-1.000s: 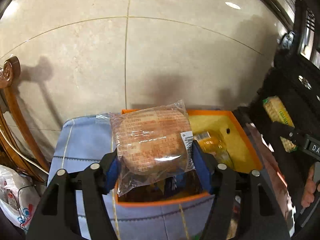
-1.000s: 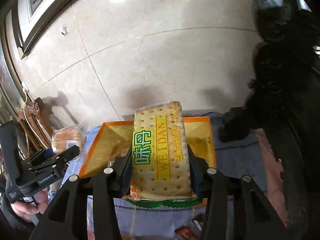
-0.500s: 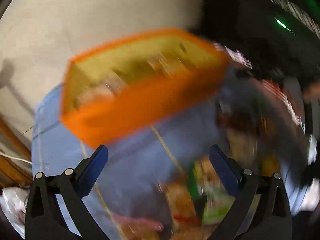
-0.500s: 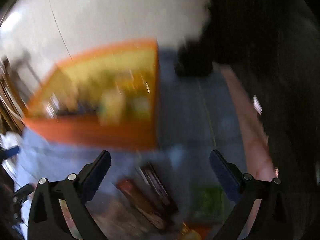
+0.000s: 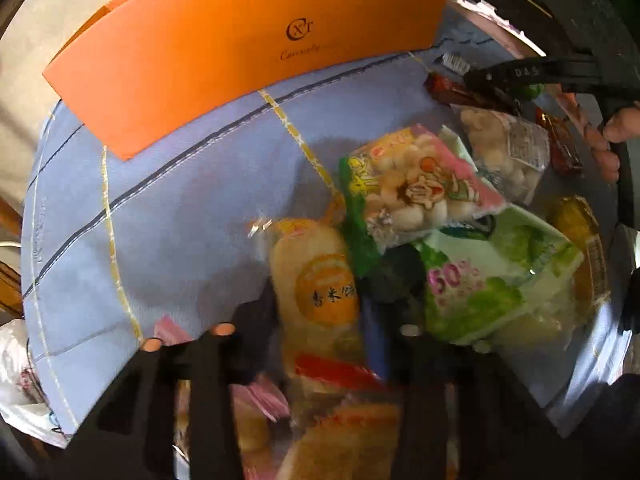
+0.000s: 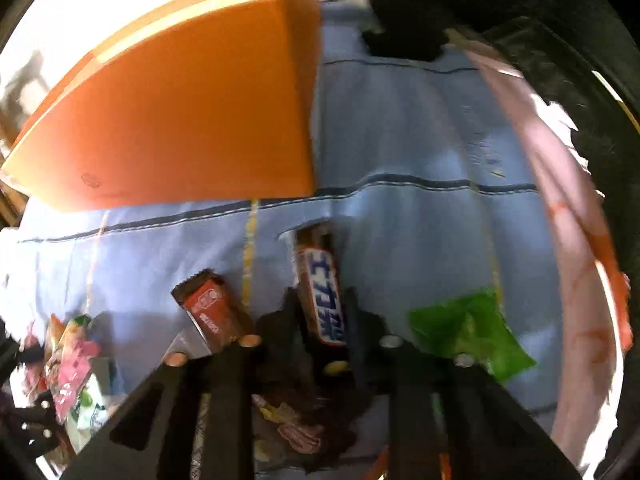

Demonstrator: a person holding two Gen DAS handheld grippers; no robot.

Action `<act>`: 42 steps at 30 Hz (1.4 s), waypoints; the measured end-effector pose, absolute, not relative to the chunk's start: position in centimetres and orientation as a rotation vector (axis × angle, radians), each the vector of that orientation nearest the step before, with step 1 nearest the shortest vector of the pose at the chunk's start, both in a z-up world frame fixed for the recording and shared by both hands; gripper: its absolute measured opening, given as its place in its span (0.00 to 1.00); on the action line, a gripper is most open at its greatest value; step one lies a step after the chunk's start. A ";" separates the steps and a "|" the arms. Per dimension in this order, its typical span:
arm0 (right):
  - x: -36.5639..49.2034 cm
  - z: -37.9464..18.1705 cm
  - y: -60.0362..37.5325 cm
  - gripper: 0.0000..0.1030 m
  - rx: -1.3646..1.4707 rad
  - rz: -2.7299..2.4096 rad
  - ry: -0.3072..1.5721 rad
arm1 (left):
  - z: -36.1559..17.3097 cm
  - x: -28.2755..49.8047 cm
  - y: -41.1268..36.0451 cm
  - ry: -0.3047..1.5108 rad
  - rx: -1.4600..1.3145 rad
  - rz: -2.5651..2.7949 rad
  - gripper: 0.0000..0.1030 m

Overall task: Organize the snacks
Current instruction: 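Grasp chocolate bar with right tool while left tool grasps rice cake packet, then drop chocolate bar and rice cake packet into the orange box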

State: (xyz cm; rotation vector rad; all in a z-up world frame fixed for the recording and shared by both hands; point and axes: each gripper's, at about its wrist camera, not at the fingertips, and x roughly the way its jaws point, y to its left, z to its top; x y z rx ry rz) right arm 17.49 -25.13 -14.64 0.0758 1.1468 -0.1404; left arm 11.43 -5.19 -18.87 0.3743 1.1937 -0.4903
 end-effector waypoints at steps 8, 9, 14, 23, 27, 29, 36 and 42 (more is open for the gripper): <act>14.6 -10.1 -24.9 0.17 0.158 -0.138 1.080 | -13.8 10.3 -3.8 1.075 0.263 -0.444 0.35; 14.4 -8.5 -24.7 0.17 0.154 -0.128 1.045 | -12.3 10.5 -3.8 1.037 0.255 -0.445 0.34; 15.2 -1.9 -24.1 0.17 0.124 -0.093 0.895 | -6.2 14.1 -3.2 0.873 0.214 -0.389 0.34; 23.2 7.3 -21.6 0.17 0.124 -0.017 0.712 | 0.2 23.0 -4.6 0.737 0.247 -0.310 0.35; 26.9 8.9 -20.7 0.32 0.043 -0.020 0.715 | 1.8 26.0 -4.7 0.649 0.267 -0.186 0.43; 26.7 9.0 -20.1 0.95 -0.012 -0.090 0.692 | 2.1 25.8 -4.2 0.600 0.262 -0.073 0.95; 19.2 3.8 -19.8 0.96 -0.130 0.018 0.763 | -2.7 18.2 0.2 0.730 0.299 -0.130 0.96; 15.9 -7.4 -22.2 0.96 -0.066 -0.002 1.052 | -12.5 10.8 4.4 1.011 0.280 -0.130 0.96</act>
